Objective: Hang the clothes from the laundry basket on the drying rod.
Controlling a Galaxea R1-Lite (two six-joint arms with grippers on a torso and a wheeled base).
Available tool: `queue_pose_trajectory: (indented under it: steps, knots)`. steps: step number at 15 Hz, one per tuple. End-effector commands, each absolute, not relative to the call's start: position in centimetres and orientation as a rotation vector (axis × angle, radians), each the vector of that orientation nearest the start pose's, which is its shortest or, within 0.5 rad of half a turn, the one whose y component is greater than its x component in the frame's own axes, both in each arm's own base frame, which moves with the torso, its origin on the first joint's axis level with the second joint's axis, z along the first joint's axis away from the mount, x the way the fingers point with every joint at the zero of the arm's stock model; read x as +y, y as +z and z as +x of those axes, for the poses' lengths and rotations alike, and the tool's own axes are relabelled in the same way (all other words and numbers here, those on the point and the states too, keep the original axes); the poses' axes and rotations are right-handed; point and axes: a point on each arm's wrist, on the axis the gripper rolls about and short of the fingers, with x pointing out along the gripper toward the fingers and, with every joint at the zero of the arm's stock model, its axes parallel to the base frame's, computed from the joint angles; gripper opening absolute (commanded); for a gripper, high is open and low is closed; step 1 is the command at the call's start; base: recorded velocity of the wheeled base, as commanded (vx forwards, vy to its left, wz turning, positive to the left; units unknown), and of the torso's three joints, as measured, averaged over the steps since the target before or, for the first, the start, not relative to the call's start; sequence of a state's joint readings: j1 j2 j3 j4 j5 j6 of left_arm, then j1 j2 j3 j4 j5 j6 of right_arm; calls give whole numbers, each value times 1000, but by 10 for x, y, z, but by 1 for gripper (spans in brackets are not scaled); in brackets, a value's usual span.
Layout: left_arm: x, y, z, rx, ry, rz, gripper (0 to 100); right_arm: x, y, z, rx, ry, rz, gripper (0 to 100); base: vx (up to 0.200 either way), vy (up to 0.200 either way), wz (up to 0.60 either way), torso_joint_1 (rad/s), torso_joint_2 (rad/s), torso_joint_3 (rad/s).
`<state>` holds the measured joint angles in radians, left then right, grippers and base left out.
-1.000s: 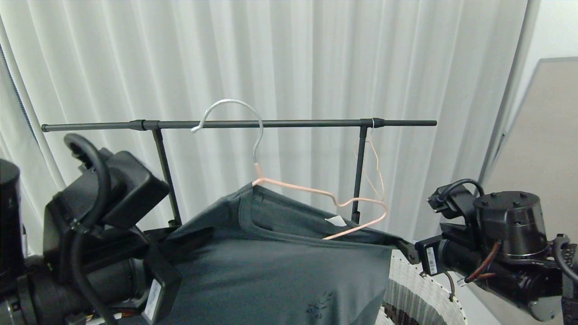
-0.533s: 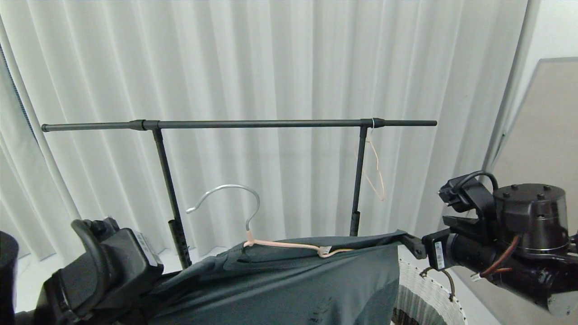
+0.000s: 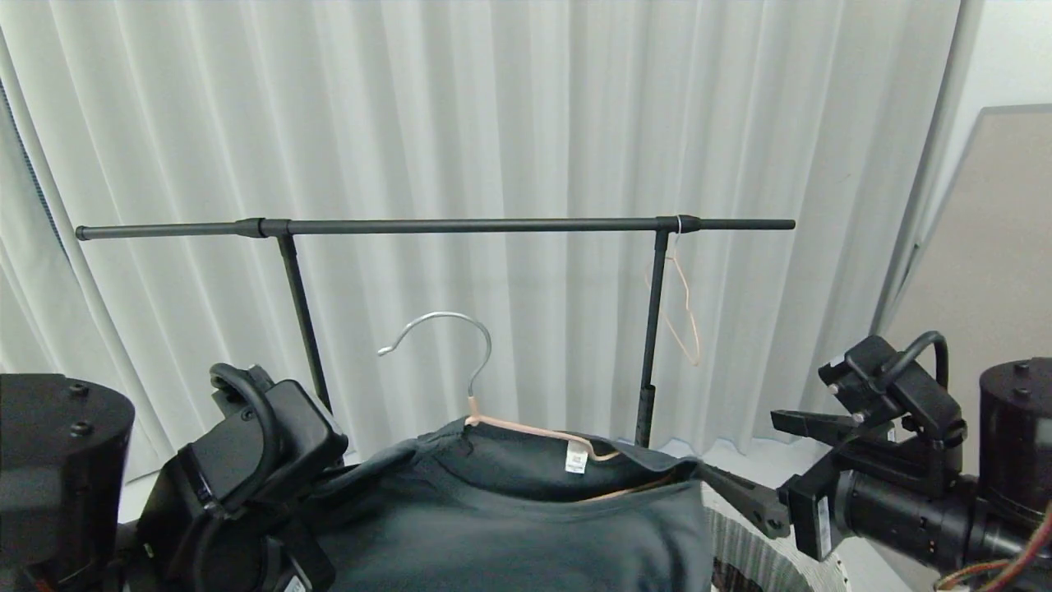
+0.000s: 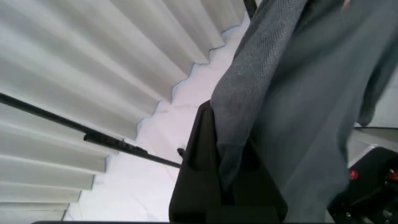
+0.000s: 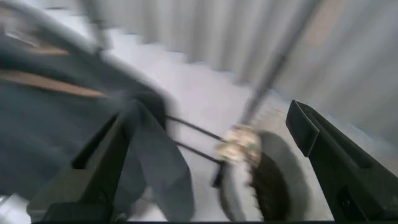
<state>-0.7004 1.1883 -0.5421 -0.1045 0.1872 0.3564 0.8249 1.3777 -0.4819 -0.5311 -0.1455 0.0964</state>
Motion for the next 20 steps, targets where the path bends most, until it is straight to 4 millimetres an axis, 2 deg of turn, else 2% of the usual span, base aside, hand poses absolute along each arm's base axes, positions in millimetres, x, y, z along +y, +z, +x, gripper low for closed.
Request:
queue_pose_trajectory:
  steps: [1,4,7,10,14,17,20]
  knots:
    - [-102,178,127,416,-594,578,0,152,177,124,325,763,-71,100,0,0,0,0,0,0]
    - [-104,180,127,393,-612,545,0,154,177,121,336,825,-89,100,0,0,0,0,0,0]
    - [-108,180,123,352,-714,517,0,160,181,124,332,930,-197,100,0,0,0,0,0,0]
    - [-112,178,120,316,-754,515,0,177,190,138,330,1028,-306,100,0,0,0,0,0,0]
    - [-117,180,116,267,-786,508,0,202,184,160,348,1054,-369,100,0,0,0,0,0,0]
    - [-118,181,117,259,-789,512,0,210,181,164,359,1118,-427,100,0,0,0,0,0,0]
    - [-118,182,117,235,-793,531,0,210,185,162,383,1180,-422,100,0,0,0,0,0,0]
